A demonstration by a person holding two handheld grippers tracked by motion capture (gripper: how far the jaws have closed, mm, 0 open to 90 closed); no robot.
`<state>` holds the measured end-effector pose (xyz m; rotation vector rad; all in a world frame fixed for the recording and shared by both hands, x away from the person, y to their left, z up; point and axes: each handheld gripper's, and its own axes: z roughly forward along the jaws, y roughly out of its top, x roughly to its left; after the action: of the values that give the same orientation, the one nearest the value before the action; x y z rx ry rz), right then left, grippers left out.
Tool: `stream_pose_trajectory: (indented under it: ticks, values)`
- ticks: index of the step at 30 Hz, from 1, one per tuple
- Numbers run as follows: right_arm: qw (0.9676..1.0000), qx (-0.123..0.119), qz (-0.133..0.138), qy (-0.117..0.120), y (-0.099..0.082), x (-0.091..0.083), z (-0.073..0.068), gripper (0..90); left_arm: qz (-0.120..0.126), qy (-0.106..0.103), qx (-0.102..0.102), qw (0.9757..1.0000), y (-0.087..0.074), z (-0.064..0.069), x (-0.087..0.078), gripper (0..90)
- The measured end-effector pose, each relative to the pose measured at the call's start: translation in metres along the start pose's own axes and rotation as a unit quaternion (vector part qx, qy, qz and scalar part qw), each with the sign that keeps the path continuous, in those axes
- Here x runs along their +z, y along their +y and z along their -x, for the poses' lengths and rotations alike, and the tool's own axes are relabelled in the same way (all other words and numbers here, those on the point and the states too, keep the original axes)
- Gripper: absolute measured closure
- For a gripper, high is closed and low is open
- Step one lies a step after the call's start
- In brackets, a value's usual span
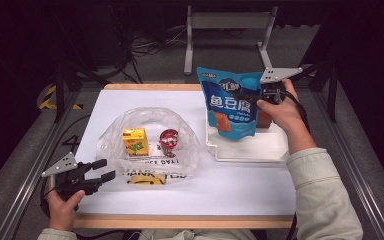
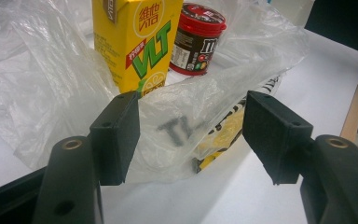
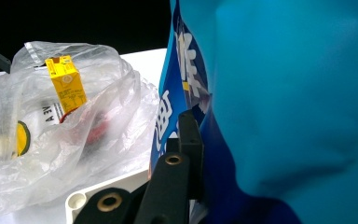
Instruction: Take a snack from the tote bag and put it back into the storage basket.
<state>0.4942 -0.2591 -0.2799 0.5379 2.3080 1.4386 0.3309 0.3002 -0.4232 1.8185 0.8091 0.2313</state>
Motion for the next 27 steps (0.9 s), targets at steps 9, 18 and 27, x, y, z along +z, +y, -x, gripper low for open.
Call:
stream_pose_trajectory:
  ticks: [9, 18, 27]
  values:
    - [0.9999, 0.01, -0.007, 0.004, -0.012, 0.01, 0.004, 90.0, -0.001, 0.0, -0.002, 1.0, 0.0, 0.0, 0.0, 37.3]
    - [0.9998, 0.017, -0.001, 0.008, -0.022, 0.013, 0.008, 90.0, 0.0, 0.0, -0.001, 1.0, 0.0, 0.0, 0.0, 37.3]
    - [0.9998, 0.02, 0.0, 0.004, -0.027, 0.014, 0.01, 90.0, 0.0, 0.0, -0.002, 1.0, 0.0, 0.0, 0.0, 37.3]
